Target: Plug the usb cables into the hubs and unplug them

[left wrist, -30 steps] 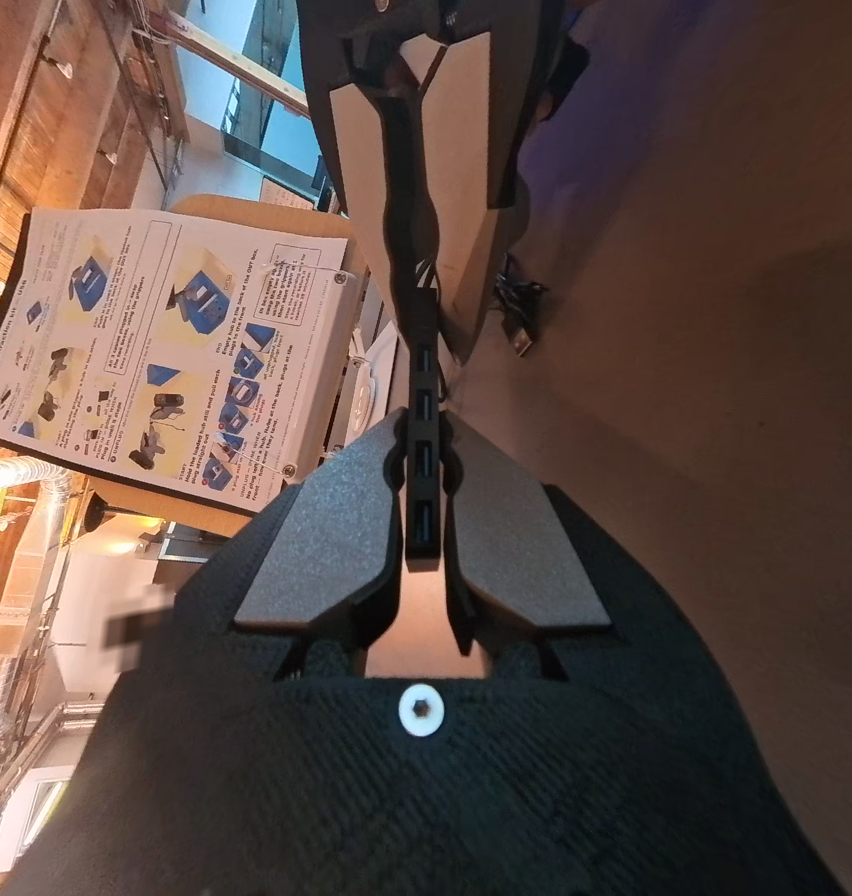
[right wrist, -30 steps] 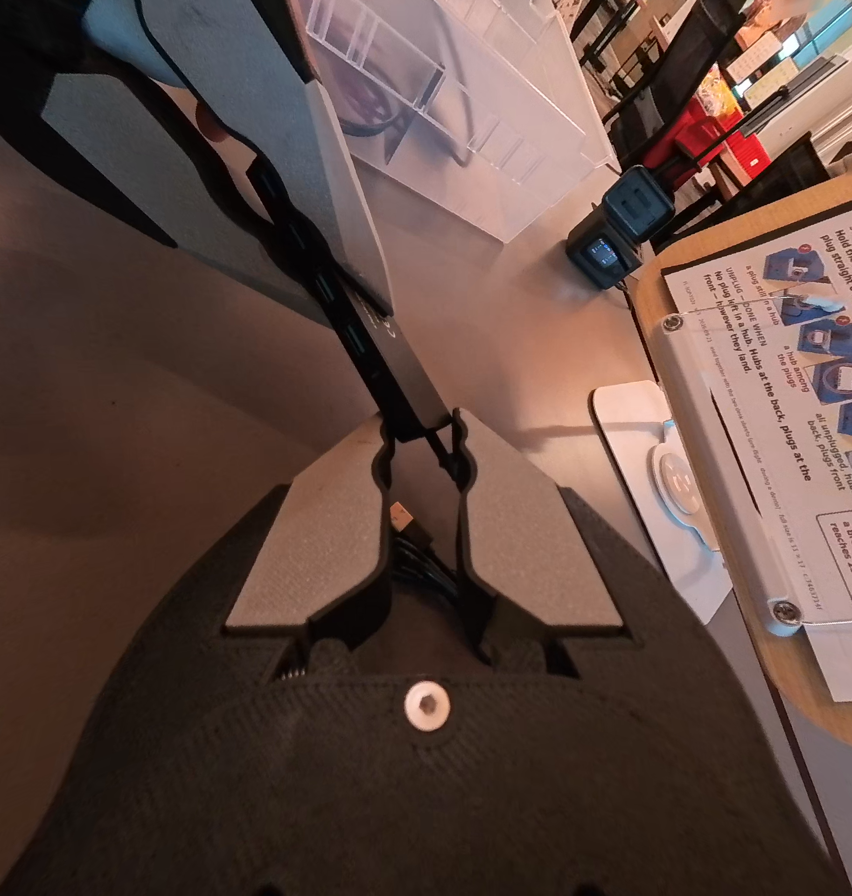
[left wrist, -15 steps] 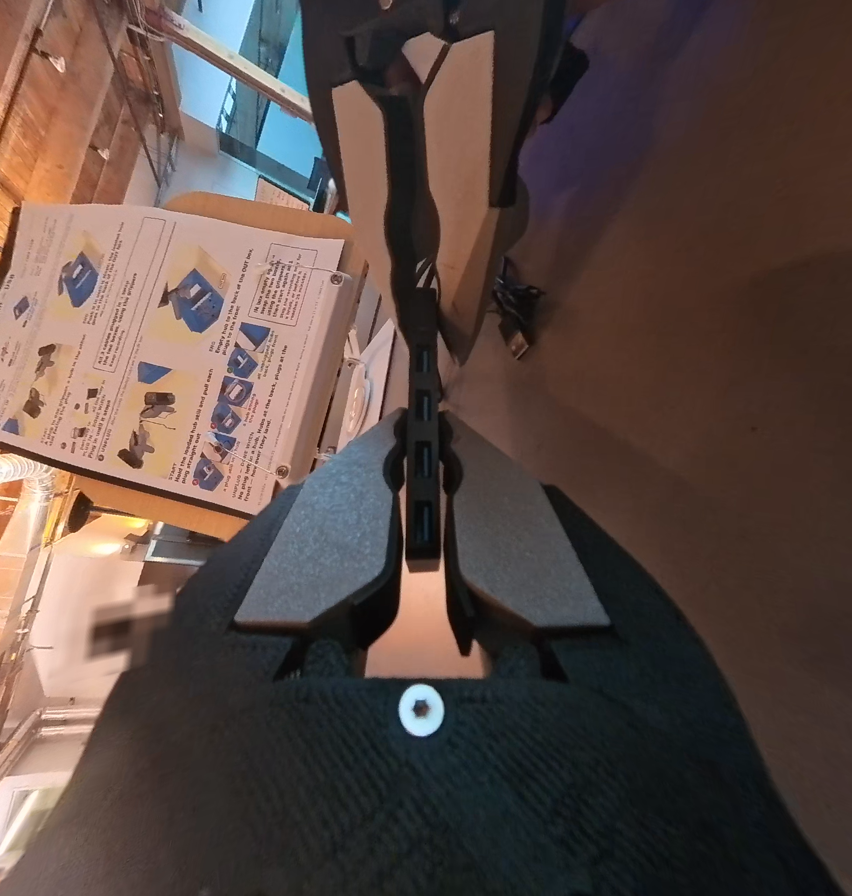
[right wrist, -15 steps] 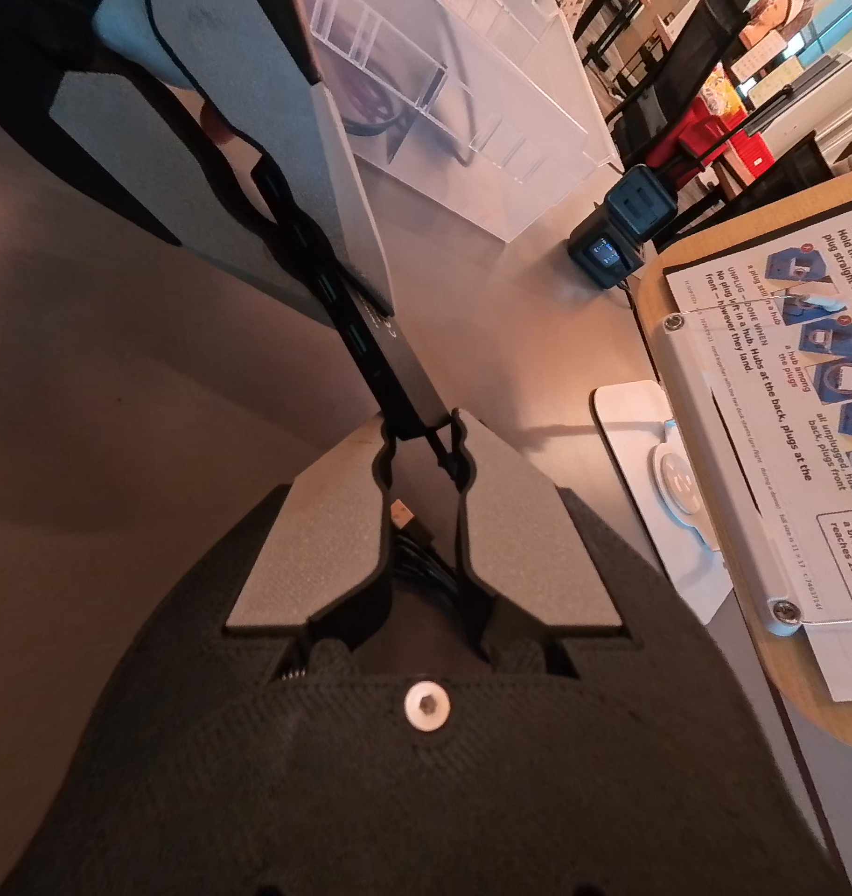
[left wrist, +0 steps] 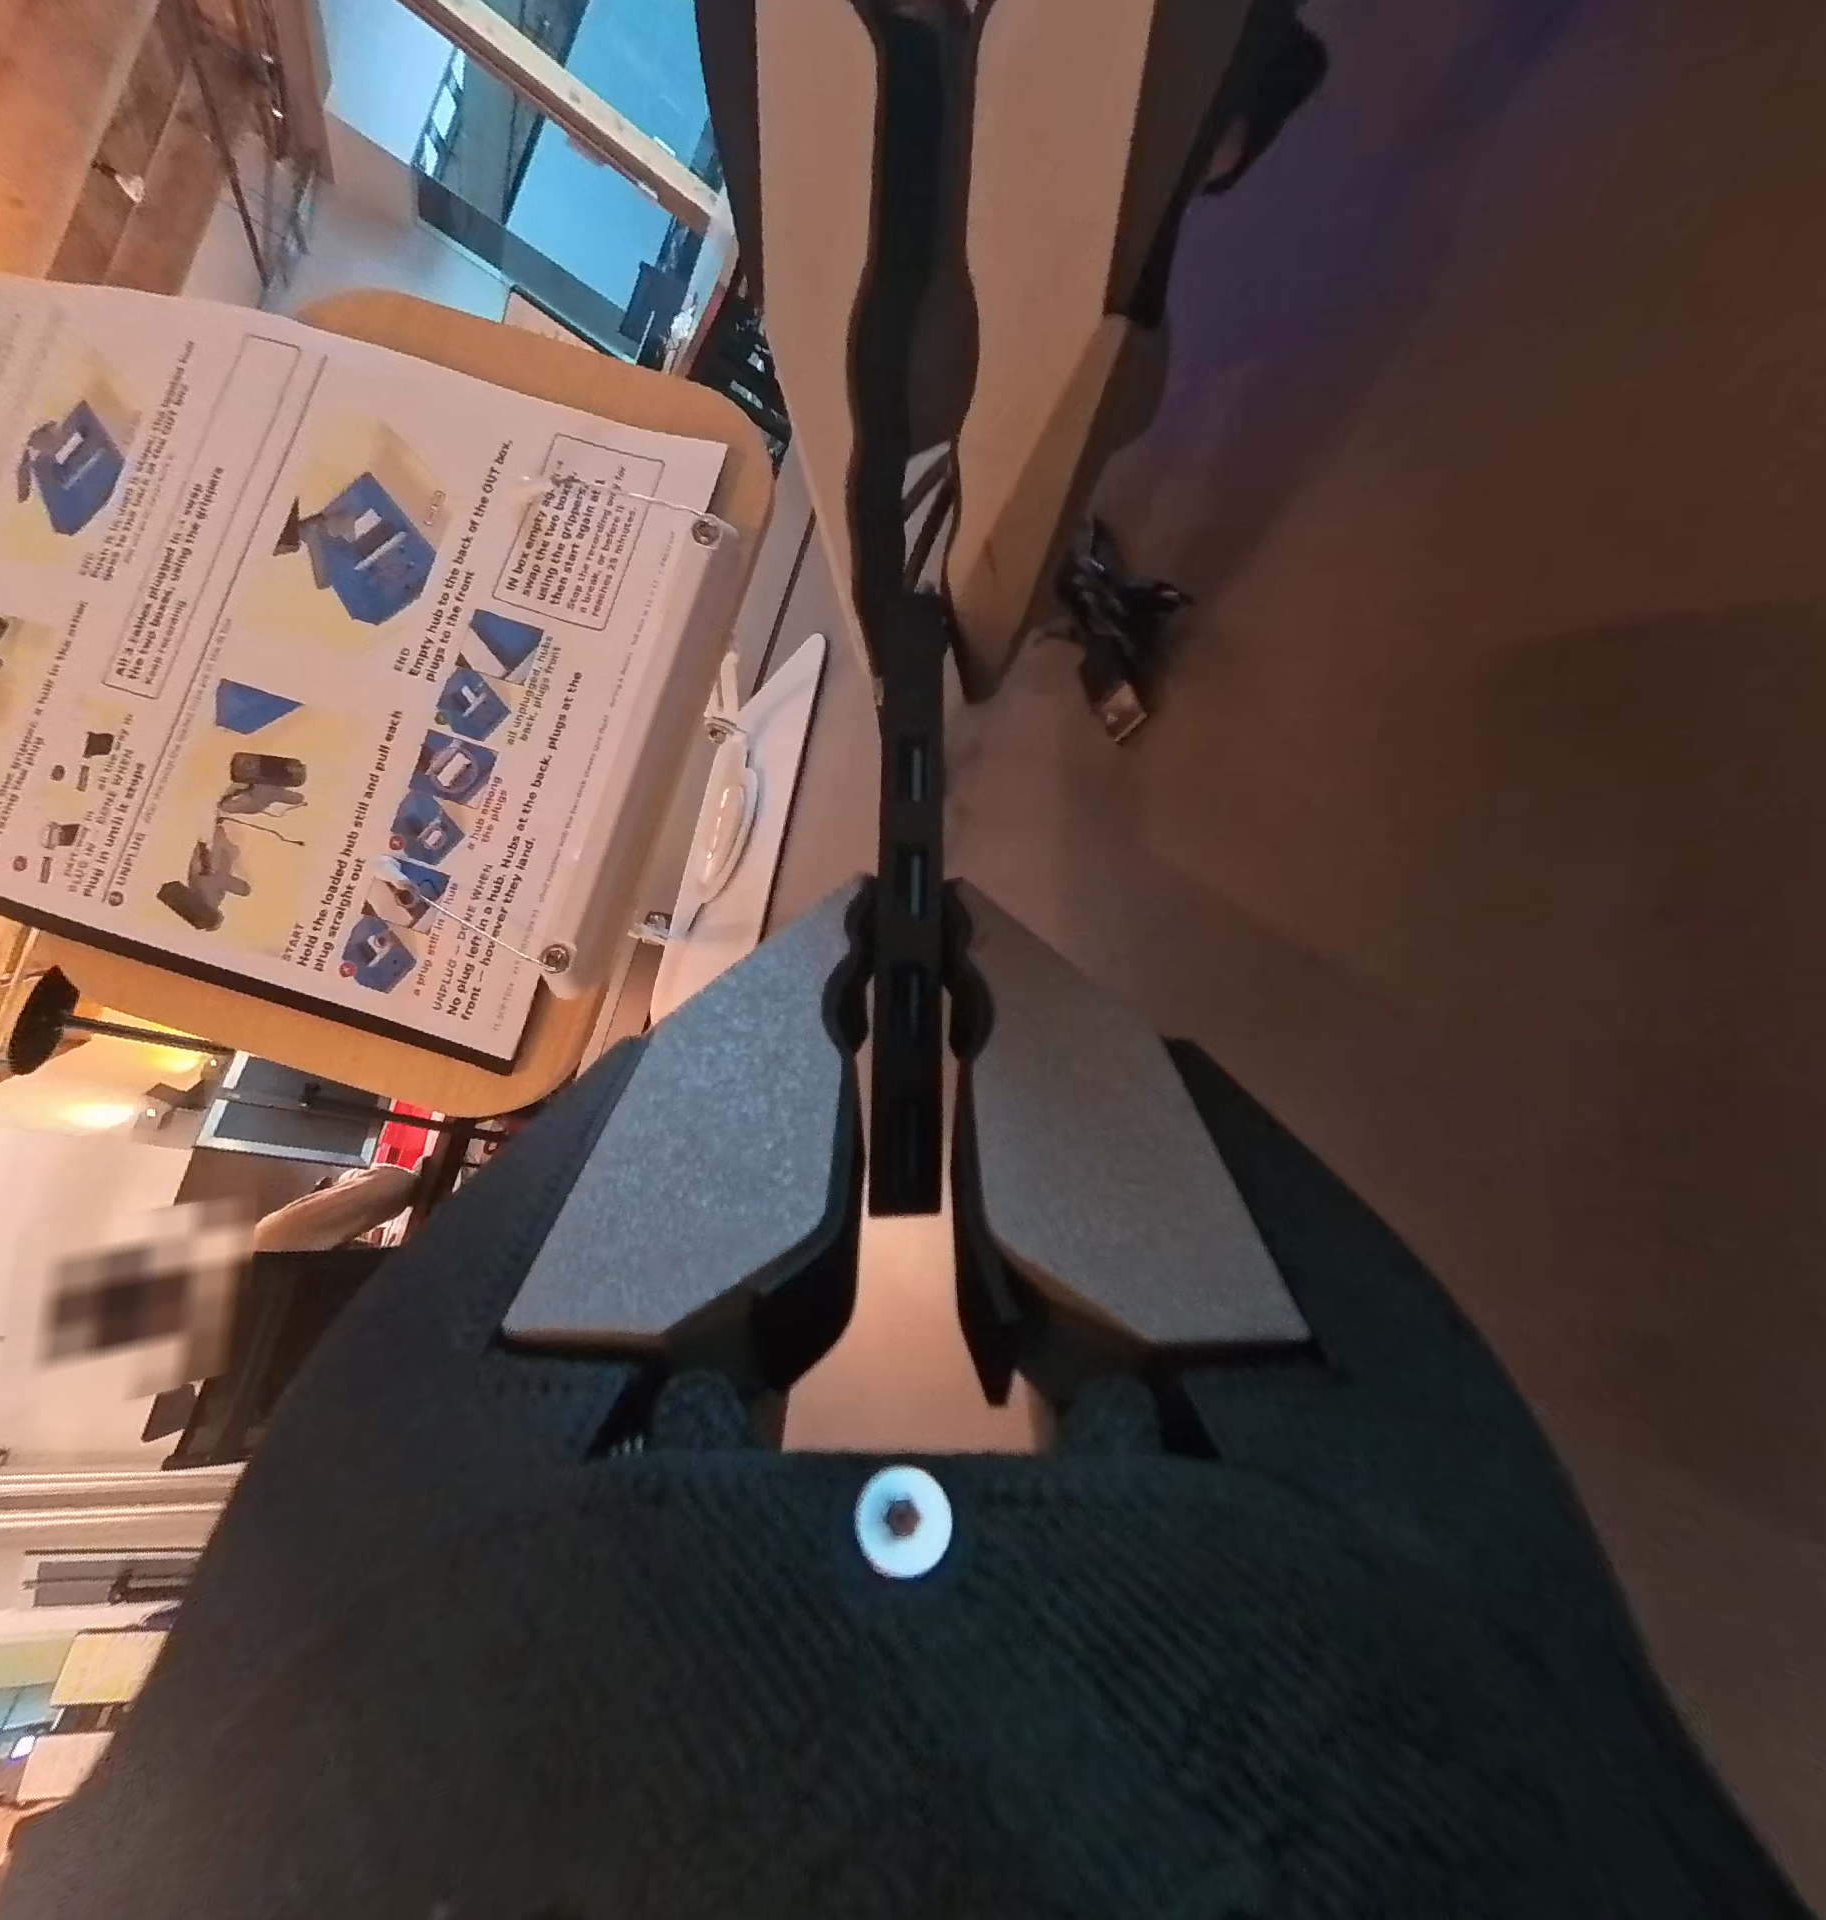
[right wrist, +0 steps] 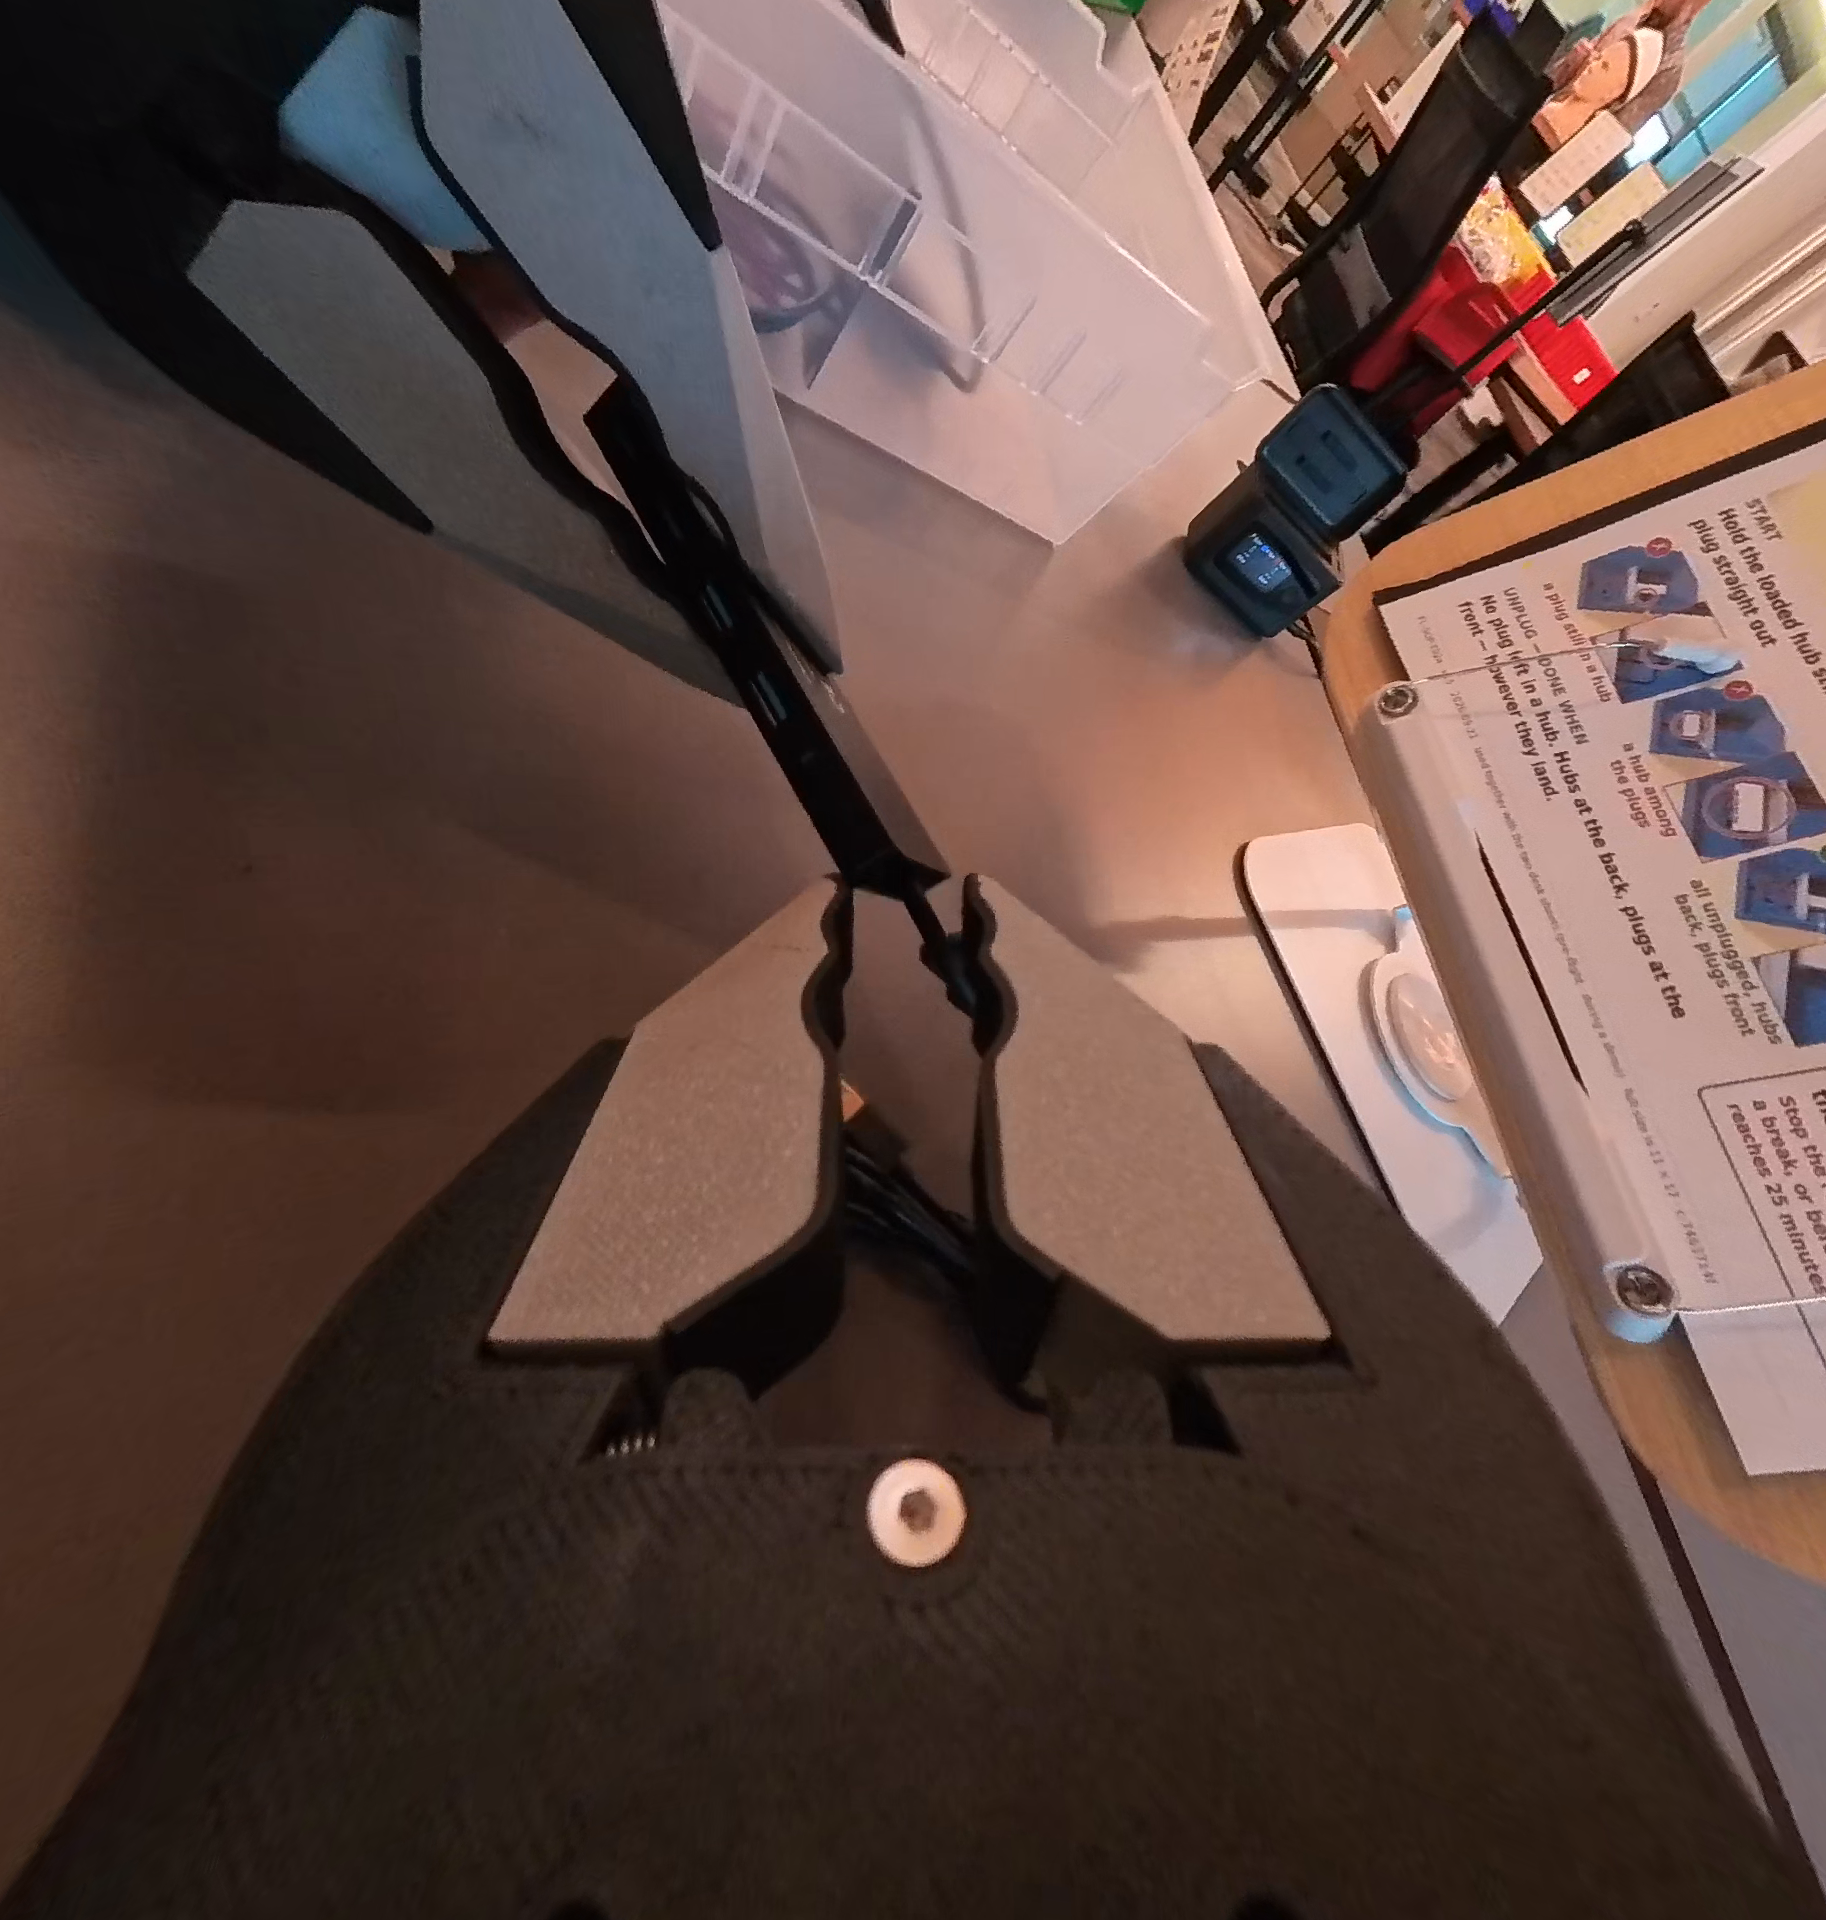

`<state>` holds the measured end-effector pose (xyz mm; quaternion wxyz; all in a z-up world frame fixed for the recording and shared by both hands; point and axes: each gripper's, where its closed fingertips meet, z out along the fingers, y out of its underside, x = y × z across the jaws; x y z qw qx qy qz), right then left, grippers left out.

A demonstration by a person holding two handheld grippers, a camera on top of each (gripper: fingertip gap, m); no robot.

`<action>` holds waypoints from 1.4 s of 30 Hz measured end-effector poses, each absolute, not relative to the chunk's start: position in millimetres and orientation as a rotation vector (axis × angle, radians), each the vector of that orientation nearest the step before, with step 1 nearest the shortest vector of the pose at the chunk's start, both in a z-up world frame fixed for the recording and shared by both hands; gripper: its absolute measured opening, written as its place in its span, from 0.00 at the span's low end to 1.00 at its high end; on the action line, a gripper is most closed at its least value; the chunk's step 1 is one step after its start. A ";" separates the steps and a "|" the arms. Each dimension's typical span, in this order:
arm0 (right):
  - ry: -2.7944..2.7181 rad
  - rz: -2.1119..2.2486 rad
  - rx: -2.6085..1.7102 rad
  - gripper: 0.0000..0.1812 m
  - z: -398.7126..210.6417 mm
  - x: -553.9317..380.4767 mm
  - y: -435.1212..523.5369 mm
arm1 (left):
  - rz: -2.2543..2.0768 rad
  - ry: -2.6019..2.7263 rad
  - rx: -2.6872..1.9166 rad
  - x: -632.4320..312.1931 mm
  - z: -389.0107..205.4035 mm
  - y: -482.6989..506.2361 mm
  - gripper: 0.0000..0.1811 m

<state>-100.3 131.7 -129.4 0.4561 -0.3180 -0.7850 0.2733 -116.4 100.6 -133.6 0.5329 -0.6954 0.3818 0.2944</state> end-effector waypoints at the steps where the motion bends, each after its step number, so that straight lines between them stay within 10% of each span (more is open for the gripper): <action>1: -1.929 0.680 -0.785 0.10 -127.7 -99.7 132.4 | 0.710 0.906 -1.657 -117.4 -132.9 100.8 0.05; 42: -1.975 0.860 -0.889 0.20 -126.7 -93.6 133.7 | 0.989 0.898 -1.782 -152.1 -148.5 108.2 0.05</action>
